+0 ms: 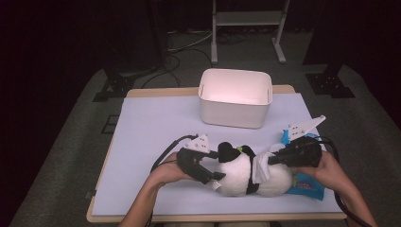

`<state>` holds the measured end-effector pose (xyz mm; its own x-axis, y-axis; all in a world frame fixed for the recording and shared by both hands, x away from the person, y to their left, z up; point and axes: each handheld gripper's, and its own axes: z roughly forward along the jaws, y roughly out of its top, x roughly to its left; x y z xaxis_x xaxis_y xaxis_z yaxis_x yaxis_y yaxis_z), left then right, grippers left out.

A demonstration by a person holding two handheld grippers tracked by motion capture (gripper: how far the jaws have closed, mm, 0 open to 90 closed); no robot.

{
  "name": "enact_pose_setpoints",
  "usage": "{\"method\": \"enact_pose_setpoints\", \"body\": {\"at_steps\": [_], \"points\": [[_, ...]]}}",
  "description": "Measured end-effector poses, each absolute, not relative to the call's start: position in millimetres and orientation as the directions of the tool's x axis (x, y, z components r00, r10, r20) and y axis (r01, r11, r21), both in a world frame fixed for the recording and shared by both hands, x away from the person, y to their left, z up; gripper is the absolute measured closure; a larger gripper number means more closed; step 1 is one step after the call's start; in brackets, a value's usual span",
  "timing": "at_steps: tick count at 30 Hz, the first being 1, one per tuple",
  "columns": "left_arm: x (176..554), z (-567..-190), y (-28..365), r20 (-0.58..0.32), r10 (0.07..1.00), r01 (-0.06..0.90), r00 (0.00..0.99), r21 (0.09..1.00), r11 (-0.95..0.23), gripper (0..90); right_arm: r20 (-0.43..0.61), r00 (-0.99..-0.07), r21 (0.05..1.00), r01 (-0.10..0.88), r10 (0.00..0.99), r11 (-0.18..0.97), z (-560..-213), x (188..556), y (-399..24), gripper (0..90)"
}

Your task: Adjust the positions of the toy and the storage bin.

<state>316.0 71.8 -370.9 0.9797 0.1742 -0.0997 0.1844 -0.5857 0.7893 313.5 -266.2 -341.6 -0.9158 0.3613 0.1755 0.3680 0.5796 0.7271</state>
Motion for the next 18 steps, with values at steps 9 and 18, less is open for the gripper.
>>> {"method": "enact_pose_setpoints", "body": {"at_steps": [9,18], "points": [[315,-386,65,-0.167,0.142,0.219,0.976,0.776,-0.592,19.5,0.177,-0.917,0.729,0.366,0.358,0.578,-342,313,-266,83.5],[316,-399,52,-0.189,0.126,0.226,0.974,0.765,-0.603,11.2,0.184,-0.920,0.736,0.362,0.346,0.572,-343,313,-264,83.4]]}}
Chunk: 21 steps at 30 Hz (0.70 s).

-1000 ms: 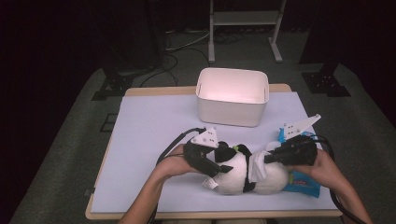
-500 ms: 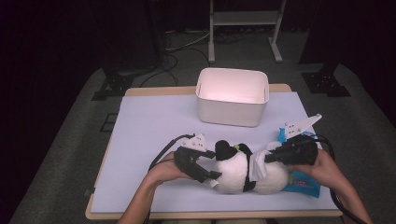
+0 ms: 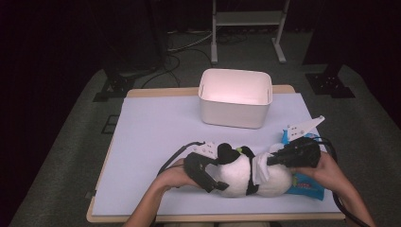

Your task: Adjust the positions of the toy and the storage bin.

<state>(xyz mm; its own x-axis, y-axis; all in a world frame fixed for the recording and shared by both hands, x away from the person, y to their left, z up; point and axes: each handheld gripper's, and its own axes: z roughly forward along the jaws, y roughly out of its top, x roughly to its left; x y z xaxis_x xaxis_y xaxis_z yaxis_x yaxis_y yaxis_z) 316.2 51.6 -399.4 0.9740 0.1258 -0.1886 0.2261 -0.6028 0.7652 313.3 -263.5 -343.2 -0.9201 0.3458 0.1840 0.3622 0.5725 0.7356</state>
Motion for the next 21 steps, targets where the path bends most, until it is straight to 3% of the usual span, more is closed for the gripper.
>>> {"method": "enact_pose_setpoints", "body": {"at_steps": [6,9,21], "points": [[318,-397,58,-0.173,0.133,0.218,0.976,0.797,-0.564,29.6,0.188,-0.917,0.743,0.368,0.352,0.559,-342,314,-265,83.2],[319,-393,63,-0.153,0.152,0.211,0.977,0.808,-0.550,34.1,0.174,-0.919,0.753,0.355,0.353,0.554,-338,316,-263,83.1],[319,-382,98,-0.080,0.215,0.190,0.973,0.807,-0.558,36.6,0.163,-0.920,0.769,0.345,0.356,0.539,-333,322,-254,82.7]]}}
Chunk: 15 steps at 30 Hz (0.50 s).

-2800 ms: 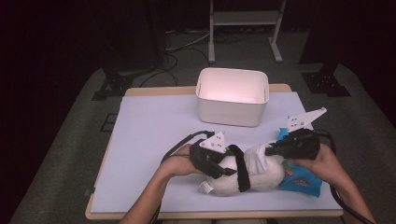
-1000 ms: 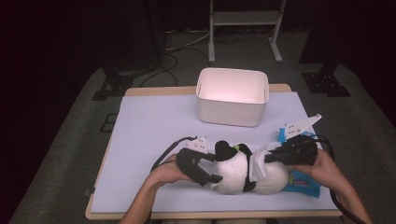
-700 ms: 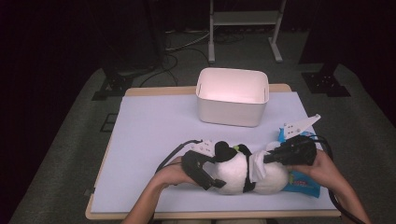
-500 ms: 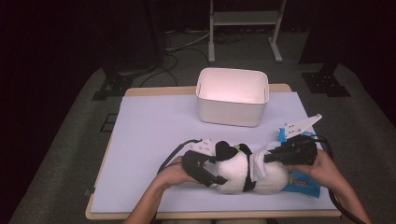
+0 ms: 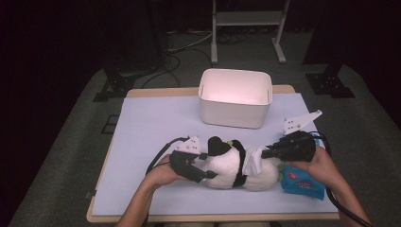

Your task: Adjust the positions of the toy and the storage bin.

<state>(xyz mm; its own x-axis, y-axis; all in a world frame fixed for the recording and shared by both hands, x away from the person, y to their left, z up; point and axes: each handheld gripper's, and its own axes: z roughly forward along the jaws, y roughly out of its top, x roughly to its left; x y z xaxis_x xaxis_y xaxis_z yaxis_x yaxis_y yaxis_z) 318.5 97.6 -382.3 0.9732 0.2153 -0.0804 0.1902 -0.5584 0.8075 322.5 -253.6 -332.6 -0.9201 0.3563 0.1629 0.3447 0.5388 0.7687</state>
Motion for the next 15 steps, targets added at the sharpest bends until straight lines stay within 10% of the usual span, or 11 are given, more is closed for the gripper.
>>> {"method": "enact_pose_setpoints", "body": {"at_steps": [15], "points": [[317,-381,118,-0.064,0.248,0.195,0.967,0.812,-0.551,36.5,0.172,-0.920,0.760,0.351,0.351,0.547,-337,331,-241,82.4]]}}
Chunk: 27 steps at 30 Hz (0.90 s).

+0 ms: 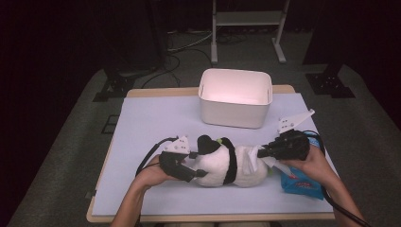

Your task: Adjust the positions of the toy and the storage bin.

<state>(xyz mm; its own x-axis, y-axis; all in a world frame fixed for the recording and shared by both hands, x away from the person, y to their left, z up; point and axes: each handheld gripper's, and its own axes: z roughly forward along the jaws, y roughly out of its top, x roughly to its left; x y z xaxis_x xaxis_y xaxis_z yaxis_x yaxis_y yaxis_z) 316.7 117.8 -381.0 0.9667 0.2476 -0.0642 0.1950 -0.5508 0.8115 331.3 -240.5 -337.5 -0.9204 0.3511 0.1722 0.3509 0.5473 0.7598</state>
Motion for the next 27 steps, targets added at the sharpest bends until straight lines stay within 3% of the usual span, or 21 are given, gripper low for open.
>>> {"method": "enact_pose_setpoints", "body": {"at_steps": [6,21,27], "points": [[317,-382,119,-0.069,0.250,0.200,0.966,0.813,-0.547,36.3,0.155,-0.933,0.762,0.321,0.324,0.562,-333,335,-221,81.9],[318,-383,120,-0.071,0.243,0.197,0.968,0.814,-0.547,35.6,0.208,-0.902,0.773,0.388,0.378,0.501,-347,333,-257,82.0],[317,-382,119,-0.065,0.244,0.193,0.968,0.811,-0.552,35.6,0.193,-0.913,0.769,0.369,0.360,0.522,-342,335,-246,82.0]]}}
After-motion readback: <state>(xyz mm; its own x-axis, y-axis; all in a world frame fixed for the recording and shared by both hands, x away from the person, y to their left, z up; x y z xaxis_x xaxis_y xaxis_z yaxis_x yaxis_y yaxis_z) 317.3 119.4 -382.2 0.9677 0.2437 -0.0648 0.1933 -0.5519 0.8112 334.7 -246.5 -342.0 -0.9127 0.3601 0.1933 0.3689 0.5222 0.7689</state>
